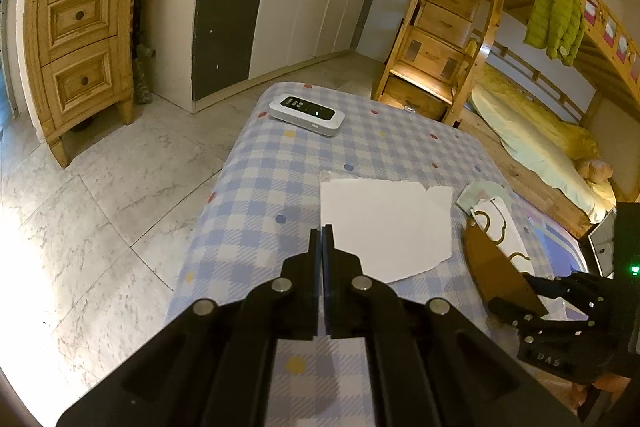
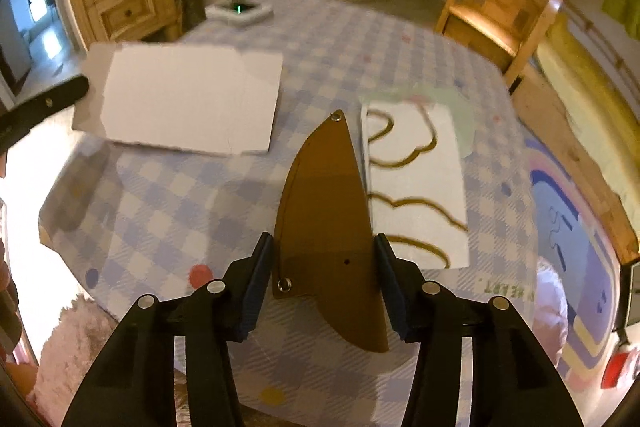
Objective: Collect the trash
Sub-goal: 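Grasp the brown paper cone with the right gripper while the left holds the paper, then carry the paper and cone over the wastebasket and open both grippers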
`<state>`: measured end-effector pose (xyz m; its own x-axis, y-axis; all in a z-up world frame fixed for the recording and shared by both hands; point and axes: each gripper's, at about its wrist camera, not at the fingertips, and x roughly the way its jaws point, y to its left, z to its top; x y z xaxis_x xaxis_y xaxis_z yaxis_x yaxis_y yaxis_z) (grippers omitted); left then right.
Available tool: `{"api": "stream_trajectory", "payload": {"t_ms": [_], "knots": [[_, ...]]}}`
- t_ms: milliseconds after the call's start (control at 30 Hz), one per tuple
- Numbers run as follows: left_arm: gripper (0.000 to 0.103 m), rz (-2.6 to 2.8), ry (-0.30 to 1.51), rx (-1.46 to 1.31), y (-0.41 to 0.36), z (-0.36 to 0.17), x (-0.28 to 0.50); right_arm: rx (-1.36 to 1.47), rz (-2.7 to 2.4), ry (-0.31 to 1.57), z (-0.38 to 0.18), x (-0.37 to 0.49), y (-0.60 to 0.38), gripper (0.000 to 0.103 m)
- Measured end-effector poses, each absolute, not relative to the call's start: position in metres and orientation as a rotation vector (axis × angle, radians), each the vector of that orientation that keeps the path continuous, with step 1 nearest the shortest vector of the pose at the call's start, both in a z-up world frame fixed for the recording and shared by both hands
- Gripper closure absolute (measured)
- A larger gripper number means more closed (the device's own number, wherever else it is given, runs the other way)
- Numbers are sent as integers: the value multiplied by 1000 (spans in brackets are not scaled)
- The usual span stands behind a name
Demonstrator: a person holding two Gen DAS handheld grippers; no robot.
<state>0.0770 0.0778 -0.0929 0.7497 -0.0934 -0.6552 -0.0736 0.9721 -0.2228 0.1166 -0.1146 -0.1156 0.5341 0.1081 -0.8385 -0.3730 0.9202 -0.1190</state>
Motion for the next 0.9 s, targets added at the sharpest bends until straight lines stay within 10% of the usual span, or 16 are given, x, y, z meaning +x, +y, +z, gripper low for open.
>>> {"api": "stream_trajectory", "payload": {"t_ms": [900], "knots": [[103,-493,521,-63,-115,4,52,84,-40,702,-40,28,-301,52]]}}
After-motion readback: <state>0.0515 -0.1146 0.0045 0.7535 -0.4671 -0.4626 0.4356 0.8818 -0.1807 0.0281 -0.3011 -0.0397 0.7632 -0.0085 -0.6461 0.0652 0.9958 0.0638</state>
